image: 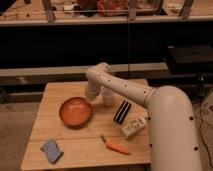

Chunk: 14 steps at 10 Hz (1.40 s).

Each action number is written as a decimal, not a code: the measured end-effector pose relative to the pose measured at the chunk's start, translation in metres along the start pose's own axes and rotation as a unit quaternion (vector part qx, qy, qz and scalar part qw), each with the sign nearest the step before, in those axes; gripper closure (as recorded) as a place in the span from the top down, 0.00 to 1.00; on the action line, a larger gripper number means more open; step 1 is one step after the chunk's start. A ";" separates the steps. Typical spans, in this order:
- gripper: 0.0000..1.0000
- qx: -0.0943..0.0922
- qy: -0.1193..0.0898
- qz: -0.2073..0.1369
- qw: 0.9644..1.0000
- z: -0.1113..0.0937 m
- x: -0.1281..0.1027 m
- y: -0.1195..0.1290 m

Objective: Push the ceramic bowl across the table

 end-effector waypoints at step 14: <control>0.01 -0.017 0.046 -0.147 0.988 0.020 0.000 -0.010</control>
